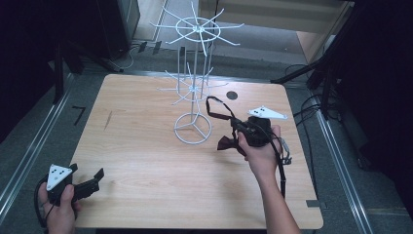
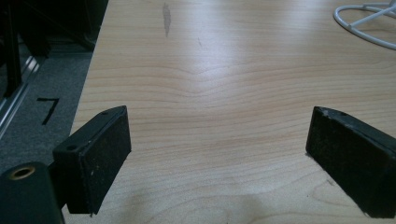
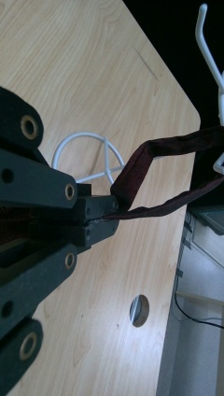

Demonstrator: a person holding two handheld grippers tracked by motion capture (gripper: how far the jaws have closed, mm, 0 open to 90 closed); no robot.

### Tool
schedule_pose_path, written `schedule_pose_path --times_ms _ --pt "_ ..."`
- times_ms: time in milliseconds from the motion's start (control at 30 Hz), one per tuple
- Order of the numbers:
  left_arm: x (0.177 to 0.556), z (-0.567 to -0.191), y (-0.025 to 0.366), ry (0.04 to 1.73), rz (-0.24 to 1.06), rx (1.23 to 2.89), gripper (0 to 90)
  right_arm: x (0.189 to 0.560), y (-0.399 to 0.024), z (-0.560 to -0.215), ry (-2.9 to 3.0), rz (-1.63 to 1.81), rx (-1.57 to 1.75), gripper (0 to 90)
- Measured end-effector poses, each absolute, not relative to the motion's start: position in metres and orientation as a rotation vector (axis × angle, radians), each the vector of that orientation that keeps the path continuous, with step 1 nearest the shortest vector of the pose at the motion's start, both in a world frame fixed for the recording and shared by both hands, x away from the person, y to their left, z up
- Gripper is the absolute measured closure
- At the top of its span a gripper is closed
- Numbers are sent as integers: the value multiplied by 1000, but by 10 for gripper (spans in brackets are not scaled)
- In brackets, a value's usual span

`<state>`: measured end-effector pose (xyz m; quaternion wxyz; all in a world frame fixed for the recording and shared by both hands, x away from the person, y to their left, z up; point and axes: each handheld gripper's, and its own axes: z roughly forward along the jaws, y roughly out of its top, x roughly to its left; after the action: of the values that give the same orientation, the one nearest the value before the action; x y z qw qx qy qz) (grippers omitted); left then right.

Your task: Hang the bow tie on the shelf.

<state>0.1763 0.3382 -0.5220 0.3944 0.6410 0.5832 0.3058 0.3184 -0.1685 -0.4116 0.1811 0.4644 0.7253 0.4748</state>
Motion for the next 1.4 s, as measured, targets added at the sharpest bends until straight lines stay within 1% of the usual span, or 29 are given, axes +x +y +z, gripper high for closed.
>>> schedule_pose_path --times_ms 400,733,900,967,1000,1033,1067,1100,1133,1167,1200,1267,1300,1367,1400 --pt "176 -522 339 1485 778 1620 73 342 -152 -426 2060 1288 1357 900" --pt "176 -522 339 1482 775 1620 73 360 -147 -440 2043 1232 1401 898" --pt "176 -522 339 1482 768 1623 73 367 -144 -448 2051 1200 1409 866" --pt "176 -522 339 1482 768 1620 73 370 -143 -452 2031 1205 1422 784" --pt "176 -522 339 1481 767 1620 73 370 -143 -452 2031 1205 1422 784" --pt "176 -522 339 1482 767 1620 73 370 -143 -452 2017 1209 1419 726" --pt "176 -522 339 1481 767 1621 73 370 -143 -451 1991 1224 1416 595" --pt "176 -522 339 1482 767 1620 73 370 -144 -450 1979 1227 1414 541" --pt "176 -522 339 1482 765 1618 73 370 -144 -450 1979 1227 1414 541" --pt "176 -522 339 1482 765 1616 73 368 -144 -448 1964 1237 1403 441" --pt "176 -522 339 1480 766 1617 73 368 -144 -448 1964 1237 1403 441" --pt "176 -522 339 1479 768 1618 73 366 -144 -446 1951 1213 1397 346" --pt "176 -522 339 1480 768 1618 73 363 -146 -444 1939 1179 1405 279" --pt "176 -522 339 1482 765 1616 73 360 -148 -443 1935 1154 1410 209" --pt "176 -522 339 1480 766 1611 73 360 -148 -443 1935 1154 1410 209"
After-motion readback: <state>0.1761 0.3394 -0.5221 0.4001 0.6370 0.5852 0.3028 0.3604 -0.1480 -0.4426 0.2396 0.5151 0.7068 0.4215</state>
